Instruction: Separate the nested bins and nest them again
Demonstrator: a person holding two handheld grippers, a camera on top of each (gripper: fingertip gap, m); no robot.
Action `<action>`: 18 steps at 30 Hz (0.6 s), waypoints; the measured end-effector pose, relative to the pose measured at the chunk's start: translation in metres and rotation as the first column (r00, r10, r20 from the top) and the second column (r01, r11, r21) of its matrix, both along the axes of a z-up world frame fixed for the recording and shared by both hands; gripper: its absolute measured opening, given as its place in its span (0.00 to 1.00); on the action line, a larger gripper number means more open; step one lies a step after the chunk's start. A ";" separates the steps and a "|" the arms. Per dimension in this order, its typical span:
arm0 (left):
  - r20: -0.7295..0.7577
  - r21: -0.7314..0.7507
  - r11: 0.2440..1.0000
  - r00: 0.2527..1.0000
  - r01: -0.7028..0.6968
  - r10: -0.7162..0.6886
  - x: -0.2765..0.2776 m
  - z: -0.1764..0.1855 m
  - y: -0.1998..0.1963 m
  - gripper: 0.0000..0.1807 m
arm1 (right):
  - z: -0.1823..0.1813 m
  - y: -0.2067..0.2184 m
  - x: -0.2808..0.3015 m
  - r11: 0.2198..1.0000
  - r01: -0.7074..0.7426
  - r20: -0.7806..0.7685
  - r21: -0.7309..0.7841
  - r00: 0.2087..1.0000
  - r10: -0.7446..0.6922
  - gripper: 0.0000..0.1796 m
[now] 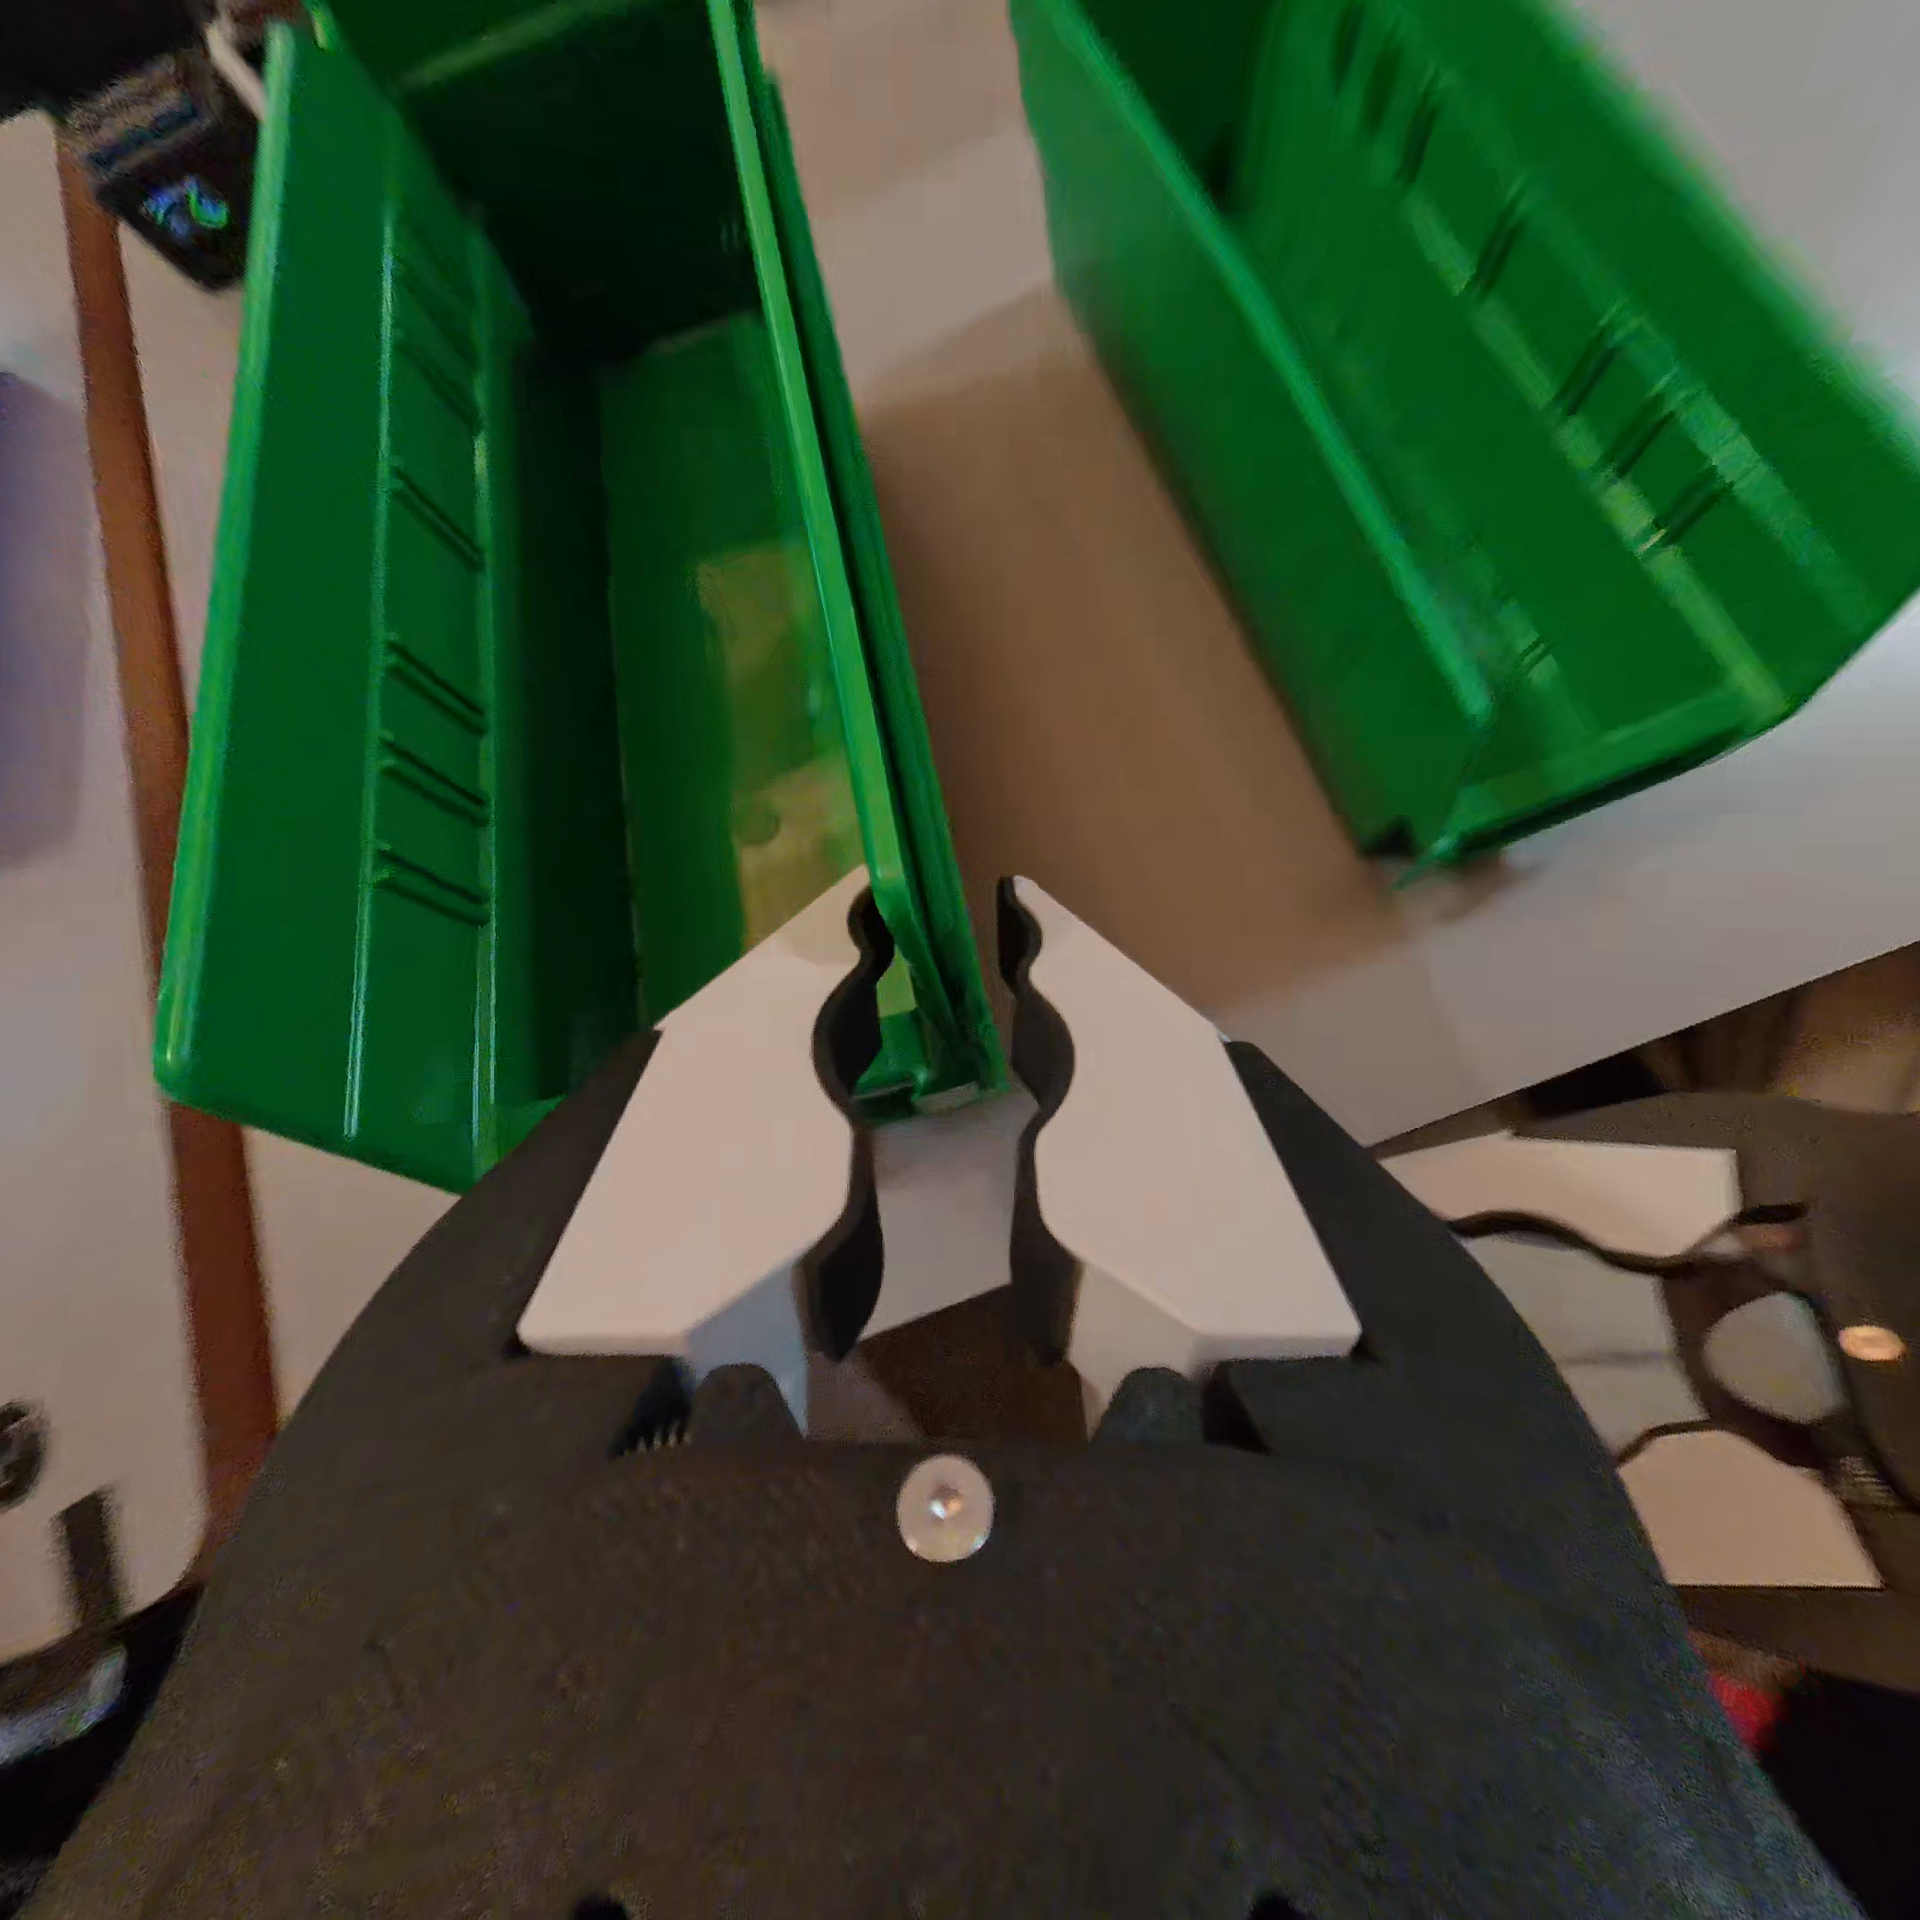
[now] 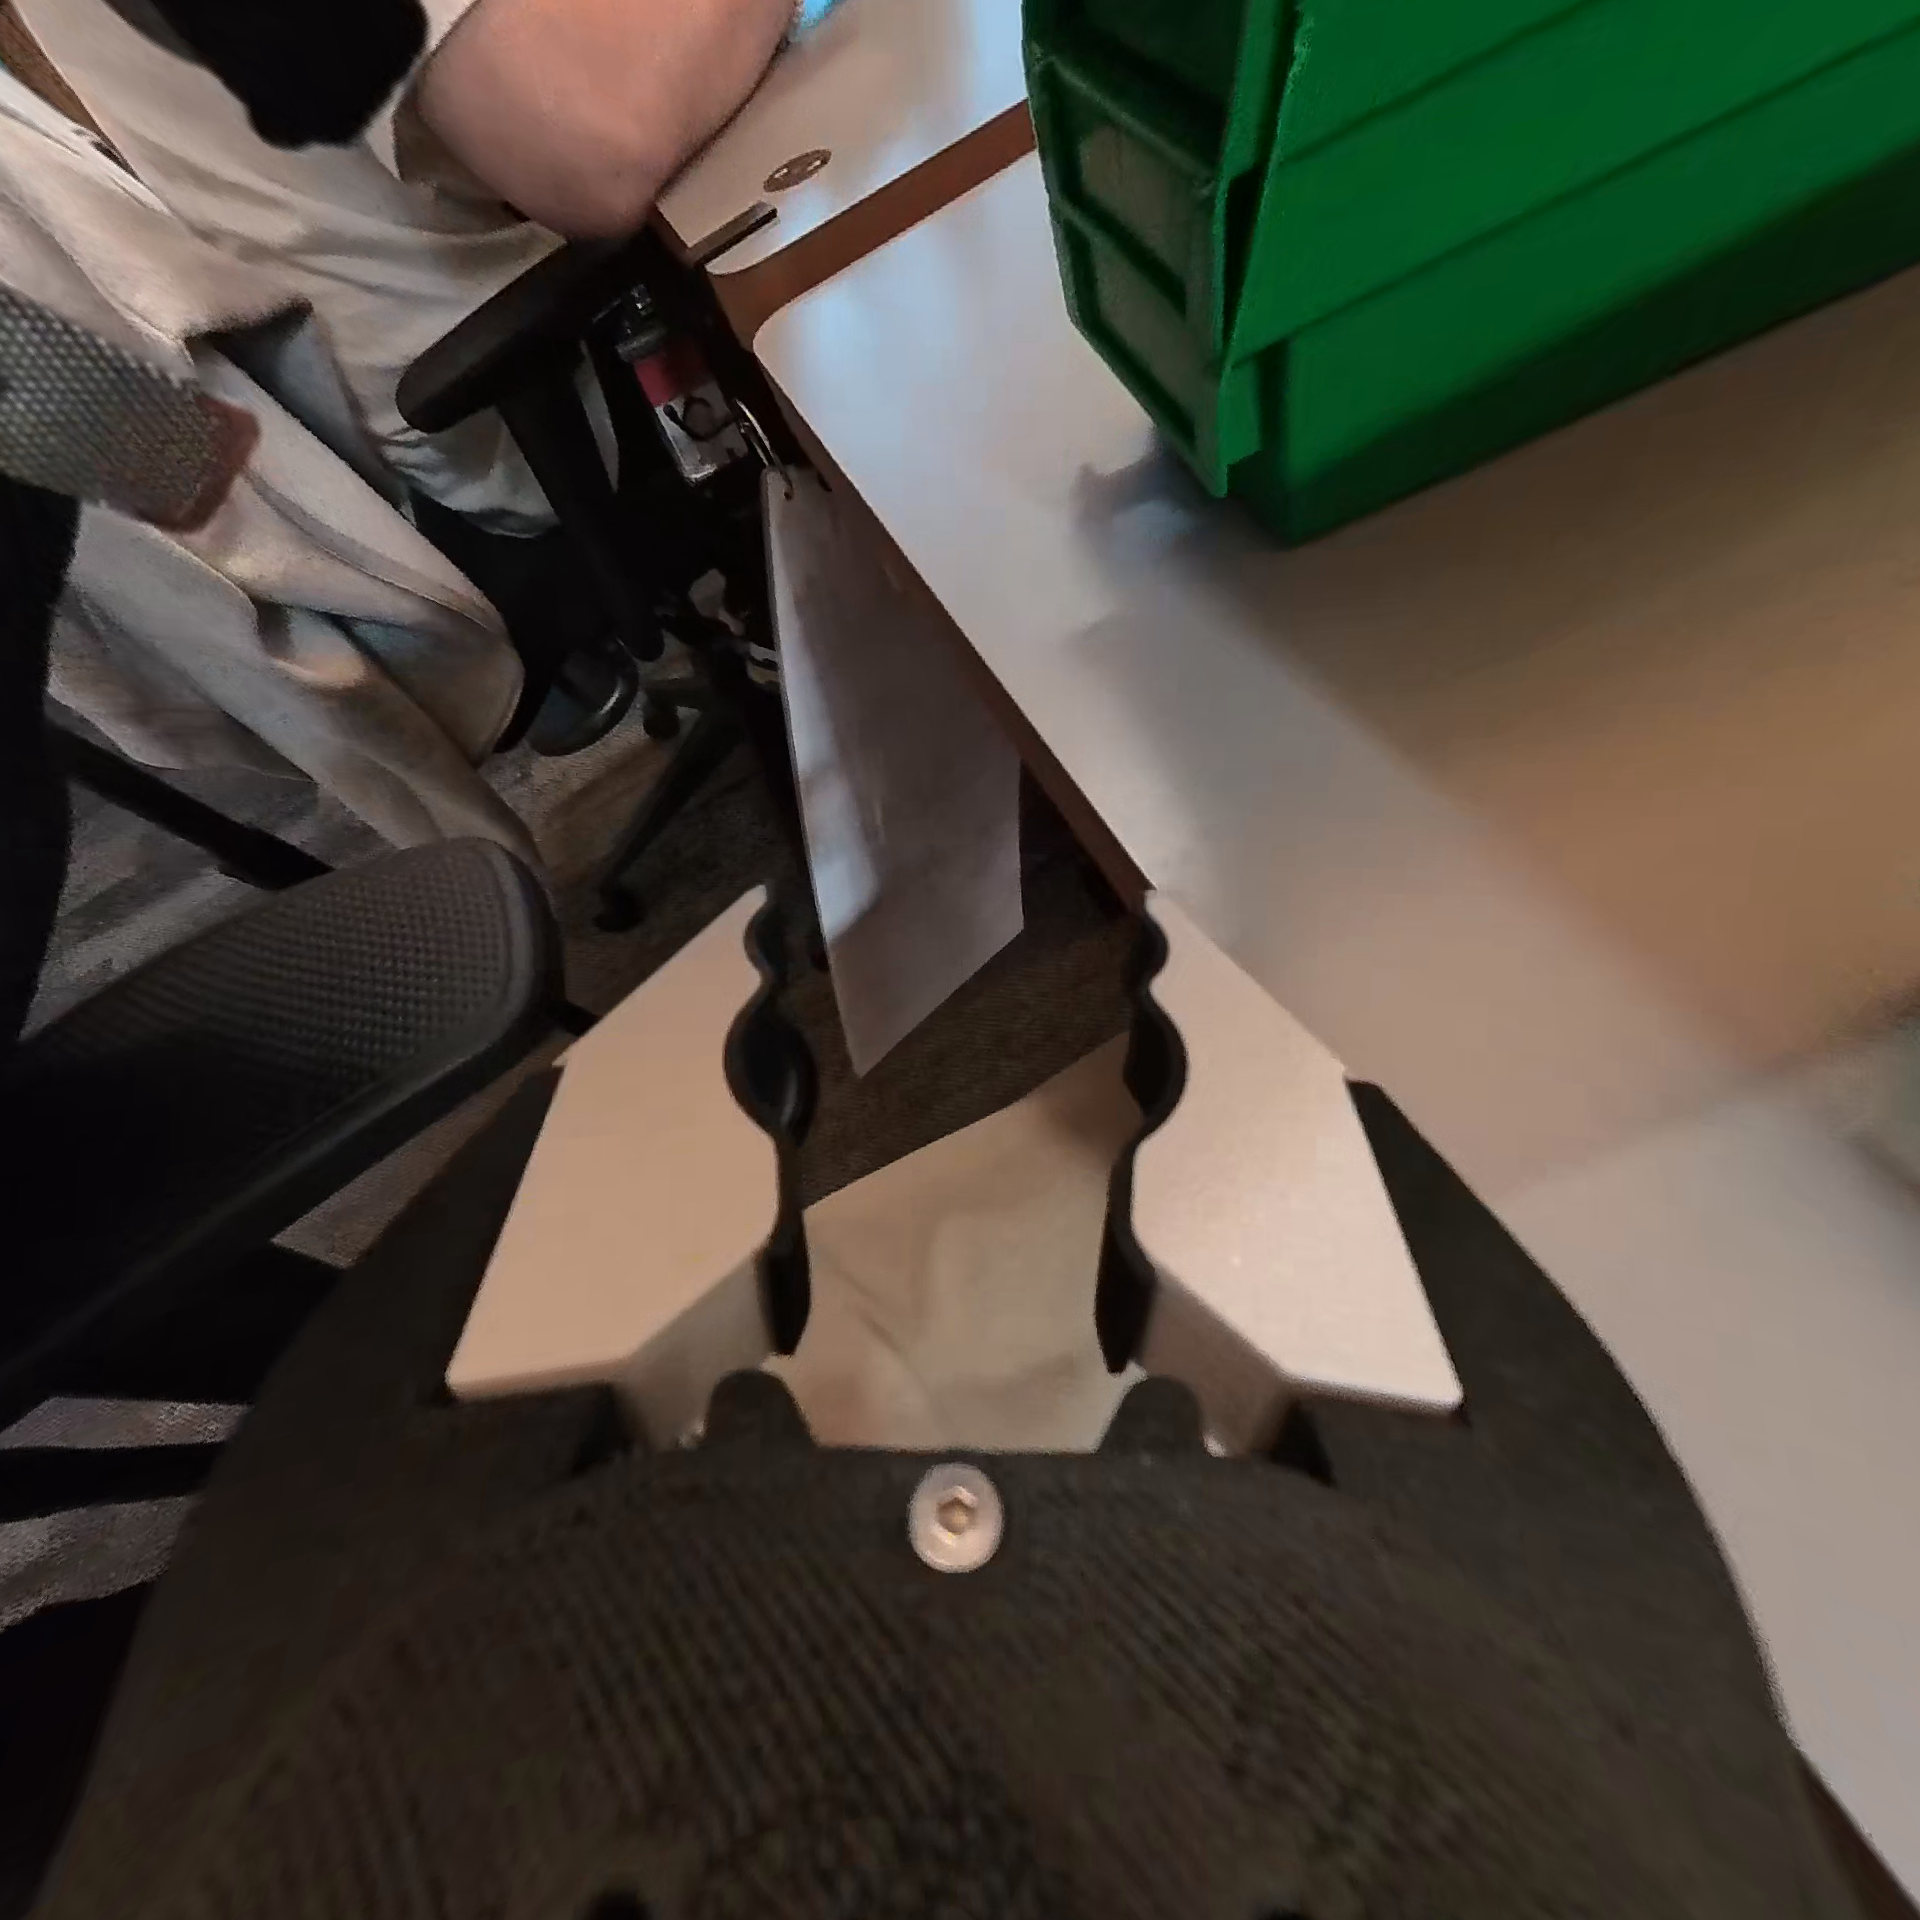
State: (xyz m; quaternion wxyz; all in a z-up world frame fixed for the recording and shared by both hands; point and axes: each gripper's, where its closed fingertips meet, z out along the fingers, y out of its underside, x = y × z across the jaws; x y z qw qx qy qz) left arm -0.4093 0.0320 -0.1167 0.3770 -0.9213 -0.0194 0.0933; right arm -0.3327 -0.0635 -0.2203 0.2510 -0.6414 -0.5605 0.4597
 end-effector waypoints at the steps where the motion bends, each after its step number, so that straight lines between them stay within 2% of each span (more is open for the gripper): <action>1: 0.042 0.058 0.998 0.999 0.004 -0.006 0.003 0.007 0.003 0.13 | 0.000 -0.001 0.000 1.000 -0.001 -0.001 -0.001 1.000 0.001 0.36; 3: 0.068 0.154 0.988 0.998 -0.014 0.004 0.000 0.023 0.007 0.18 | -0.002 -0.004 0.000 1.000 -0.009 0.005 0.005 1.000 0.009 0.36; 5: 0.037 0.214 0.976 0.999 -0.022 0.014 -0.006 0.033 0.012 0.17 | -0.005 -0.006 0.000 1.000 -0.016 0.014 0.017 1.000 0.015 0.36; 8: 0.039 0.189 0.982 0.999 -0.016 0.009 -0.007 0.021 0.017 0.05 | -0.008 -0.008 -0.001 1.000 -0.021 0.024 0.020 1.000 0.021 0.36; 10: 0.057 0.189 0.982 0.998 -0.021 0.011 -0.008 0.016 0.019 0.07 | -0.007 -0.007 -0.002 1.000 -0.021 0.022 0.017 1.000 0.021 0.36; 13: 0.123 0.205 0.978 0.992 -0.041 0.016 -0.008 0.018 0.020 0.04 | -0.007 -0.007 -0.003 1.000 -0.023 0.021 0.017 1.000 0.022 0.36; 16: -0.017 0.238 0.967 0.995 -0.090 0.097 -0.024 0.025 0.019 0.01 | -0.007 -0.008 -0.003 0.999 -0.027 0.019 0.018 0.999 0.026 0.36; 18: -0.020 0.274 0.958 0.995 -0.088 0.097 -0.022 0.030 0.022 0.00 | -0.006 -0.008 -0.003 1.000 -0.027 0.016 0.016 1.000 0.027 0.36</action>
